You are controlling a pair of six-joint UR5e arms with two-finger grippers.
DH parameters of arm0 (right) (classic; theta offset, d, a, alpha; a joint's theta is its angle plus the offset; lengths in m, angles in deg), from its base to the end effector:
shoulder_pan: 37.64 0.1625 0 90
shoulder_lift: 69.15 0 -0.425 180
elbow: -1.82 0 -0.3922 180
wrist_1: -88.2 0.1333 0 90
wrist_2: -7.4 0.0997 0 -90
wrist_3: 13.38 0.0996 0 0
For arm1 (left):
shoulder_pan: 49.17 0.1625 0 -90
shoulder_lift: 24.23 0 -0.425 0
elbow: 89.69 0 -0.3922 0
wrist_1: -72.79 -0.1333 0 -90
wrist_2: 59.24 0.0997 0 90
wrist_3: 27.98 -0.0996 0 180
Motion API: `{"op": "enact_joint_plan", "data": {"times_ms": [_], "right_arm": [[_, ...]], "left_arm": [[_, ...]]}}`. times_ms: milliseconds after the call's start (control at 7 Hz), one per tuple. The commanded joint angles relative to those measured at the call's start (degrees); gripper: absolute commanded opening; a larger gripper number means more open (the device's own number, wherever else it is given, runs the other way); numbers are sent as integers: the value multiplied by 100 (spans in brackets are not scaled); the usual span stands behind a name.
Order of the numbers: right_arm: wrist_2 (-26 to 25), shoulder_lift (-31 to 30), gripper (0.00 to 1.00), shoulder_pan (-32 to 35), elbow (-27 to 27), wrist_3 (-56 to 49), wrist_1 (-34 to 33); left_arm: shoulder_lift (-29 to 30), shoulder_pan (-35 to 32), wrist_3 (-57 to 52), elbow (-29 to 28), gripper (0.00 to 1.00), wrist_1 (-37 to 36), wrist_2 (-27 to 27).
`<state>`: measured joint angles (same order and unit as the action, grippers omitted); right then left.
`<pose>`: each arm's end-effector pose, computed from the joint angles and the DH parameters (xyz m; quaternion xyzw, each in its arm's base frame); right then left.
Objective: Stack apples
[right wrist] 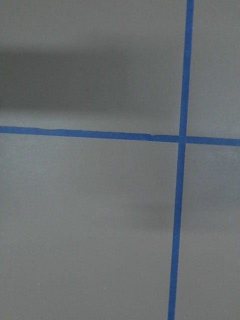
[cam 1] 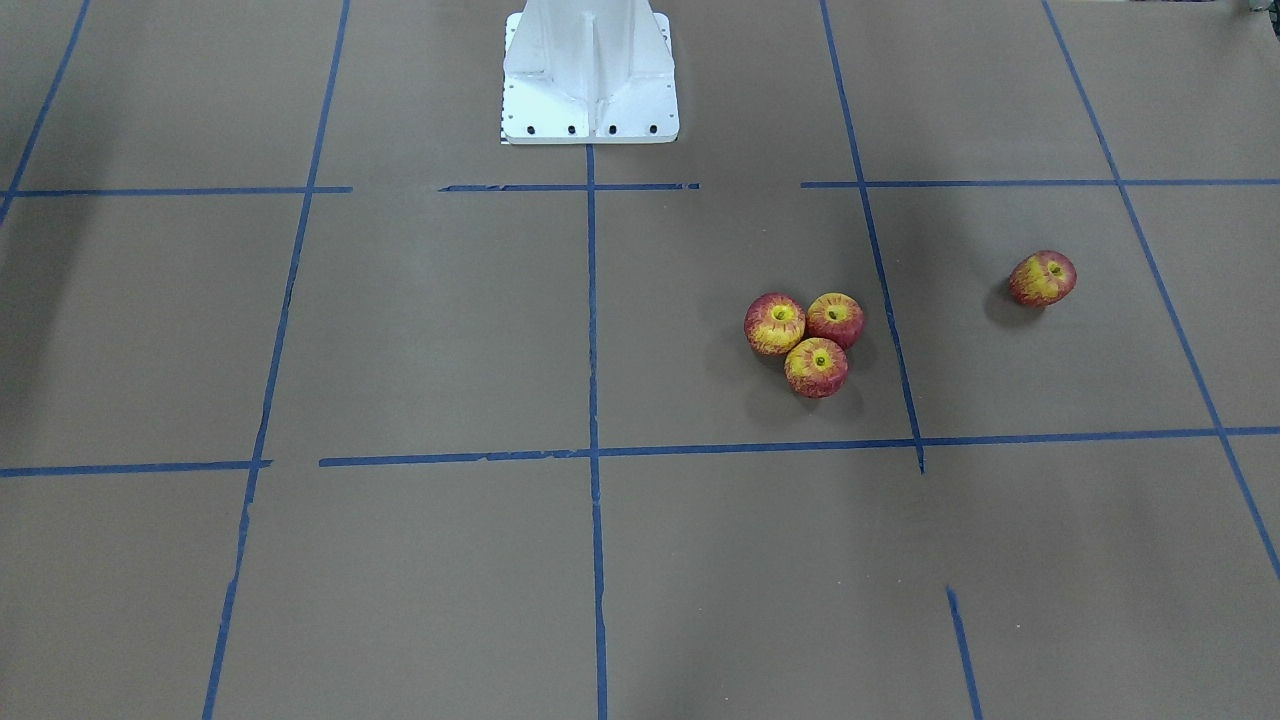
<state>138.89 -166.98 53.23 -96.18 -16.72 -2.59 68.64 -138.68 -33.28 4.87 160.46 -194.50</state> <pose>0.0739 -0.4321 0.6581 0.0080 -0.3542 -0.0182 0.9350 -0.0581 -0.5162 0.5972 0.0572 0.3823 0.0637 0.9201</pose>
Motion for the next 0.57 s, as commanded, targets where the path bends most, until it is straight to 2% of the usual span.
{"op": "enact_joint_plan", "data": {"times_ms": [0,143,286,429], "right_arm": [[0,0,100,0,0,0,0],[0,0,100,0,0,0,0],[0,0,100,0,0,0,0],[0,0,100,0,0,0,0]], "left_arm": [[-41,744,369,-17,100,406,-36],[-41,1491,1625,79,100,826,-10],[-285,2142,2726,106,100,1614,34],[-627,2497,3702,115,100,2657,130]]}}
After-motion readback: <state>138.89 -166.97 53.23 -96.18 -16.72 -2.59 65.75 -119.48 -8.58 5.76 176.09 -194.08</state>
